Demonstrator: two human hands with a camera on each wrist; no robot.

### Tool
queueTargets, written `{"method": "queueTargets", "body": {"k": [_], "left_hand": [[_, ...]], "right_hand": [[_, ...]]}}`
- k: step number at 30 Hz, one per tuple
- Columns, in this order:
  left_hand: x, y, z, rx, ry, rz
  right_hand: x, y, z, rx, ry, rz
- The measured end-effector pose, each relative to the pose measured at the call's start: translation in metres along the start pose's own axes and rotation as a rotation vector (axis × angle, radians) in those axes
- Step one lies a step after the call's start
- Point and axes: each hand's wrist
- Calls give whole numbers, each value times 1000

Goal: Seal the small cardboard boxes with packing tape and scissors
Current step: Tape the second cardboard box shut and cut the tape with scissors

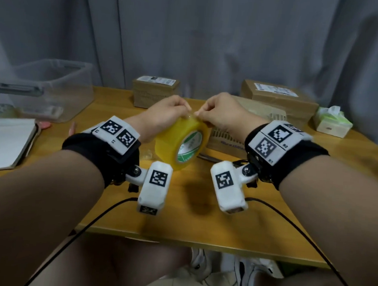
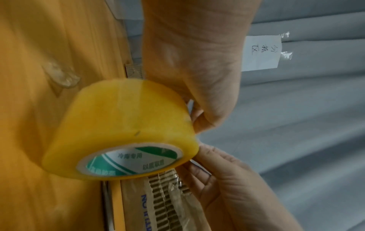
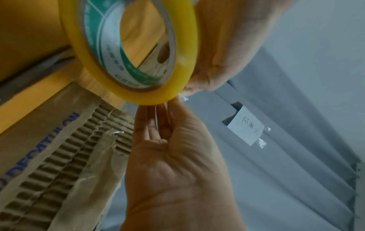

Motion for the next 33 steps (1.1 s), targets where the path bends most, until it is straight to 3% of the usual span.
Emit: {"method": "queueTargets", "body": {"k": [3,7,17,27,30,33], "left_hand": [[-1,0,1,80,2,-25],[-8,0,2,-8,14,-69],[-28,-9,8,-85,-136,101],[-30,-8,4,-208,-310,159],[-28,-6,2,-267,-408,138],[-21,-11,1,-293,-518,166]], "right_hand": [[-4,0,-2,-2,112,71],[2,3,-12,53,116,209],[19,6,13,63,-131,211],[16,4,20,96,57,165],[14,0,22,98,214,155],[18,-3,31,127,385,251]]}}
Point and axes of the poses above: each hand's wrist, its own y-axis away from the middle knuckle, its own x-axis out of the back of the hand, z = x × y, and after that the axes turned 3 degrees about -z, right-handed
